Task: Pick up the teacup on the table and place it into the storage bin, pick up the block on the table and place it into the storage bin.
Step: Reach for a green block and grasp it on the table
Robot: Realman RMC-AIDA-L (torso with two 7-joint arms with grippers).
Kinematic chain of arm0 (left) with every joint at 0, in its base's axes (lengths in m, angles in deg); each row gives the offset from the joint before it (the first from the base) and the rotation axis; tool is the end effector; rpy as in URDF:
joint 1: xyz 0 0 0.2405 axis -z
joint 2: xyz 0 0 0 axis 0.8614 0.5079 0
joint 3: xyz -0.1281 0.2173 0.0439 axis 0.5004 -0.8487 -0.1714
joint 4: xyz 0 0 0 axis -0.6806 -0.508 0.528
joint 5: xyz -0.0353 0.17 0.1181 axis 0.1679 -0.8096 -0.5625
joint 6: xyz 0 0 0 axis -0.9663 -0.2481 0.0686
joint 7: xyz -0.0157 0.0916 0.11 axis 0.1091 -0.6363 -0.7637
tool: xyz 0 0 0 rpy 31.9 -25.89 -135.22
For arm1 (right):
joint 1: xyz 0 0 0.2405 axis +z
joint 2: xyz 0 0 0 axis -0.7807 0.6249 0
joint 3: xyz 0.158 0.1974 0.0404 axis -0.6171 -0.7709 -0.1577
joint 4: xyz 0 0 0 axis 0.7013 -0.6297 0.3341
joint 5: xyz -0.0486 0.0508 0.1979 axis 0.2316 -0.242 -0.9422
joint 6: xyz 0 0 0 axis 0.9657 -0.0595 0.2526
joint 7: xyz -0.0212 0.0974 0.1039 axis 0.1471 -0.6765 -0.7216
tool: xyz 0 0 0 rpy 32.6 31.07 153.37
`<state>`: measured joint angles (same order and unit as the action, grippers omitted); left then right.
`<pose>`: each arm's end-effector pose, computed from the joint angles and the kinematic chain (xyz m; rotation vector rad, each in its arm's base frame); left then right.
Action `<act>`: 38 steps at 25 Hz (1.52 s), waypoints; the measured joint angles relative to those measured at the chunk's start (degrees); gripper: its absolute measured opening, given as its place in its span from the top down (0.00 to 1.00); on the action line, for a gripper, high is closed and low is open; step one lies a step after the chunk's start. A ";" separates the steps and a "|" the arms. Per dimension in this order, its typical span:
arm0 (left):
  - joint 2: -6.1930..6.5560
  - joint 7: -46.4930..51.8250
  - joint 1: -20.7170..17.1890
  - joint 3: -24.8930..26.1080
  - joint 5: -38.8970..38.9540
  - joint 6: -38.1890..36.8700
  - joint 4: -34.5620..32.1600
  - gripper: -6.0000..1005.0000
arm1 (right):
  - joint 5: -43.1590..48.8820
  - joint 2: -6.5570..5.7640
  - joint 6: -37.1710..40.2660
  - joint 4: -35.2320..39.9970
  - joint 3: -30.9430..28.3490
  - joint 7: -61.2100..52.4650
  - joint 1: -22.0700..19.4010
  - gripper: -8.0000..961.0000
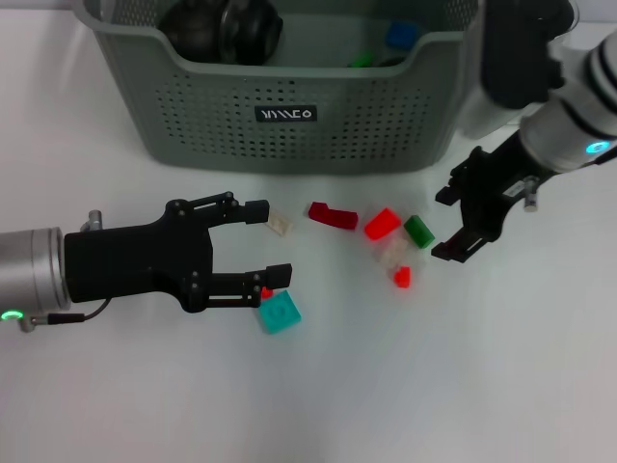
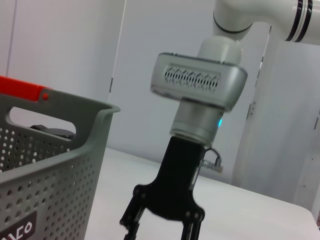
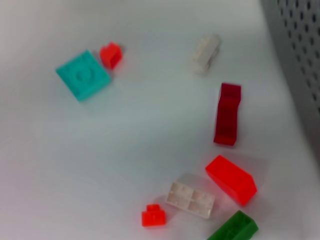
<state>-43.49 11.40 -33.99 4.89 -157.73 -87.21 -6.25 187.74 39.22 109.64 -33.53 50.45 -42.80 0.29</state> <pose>-0.2726 0.2680 -0.0191 -2.7832 -0.4874 -0.9053 0.1844 0.3892 -0.0480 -2.9707 0.2022 -0.6686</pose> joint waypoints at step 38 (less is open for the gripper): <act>-0.22 2.41 0.09 0.18 0.82 0.49 0.66 0.16 | -3.05 0.44 -8.55 -6.02 10.02 5.54 2.97 0.32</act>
<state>-43.71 13.81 -33.90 5.07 -156.91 -86.72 -5.59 184.69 39.66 101.09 -39.54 60.47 -37.26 3.26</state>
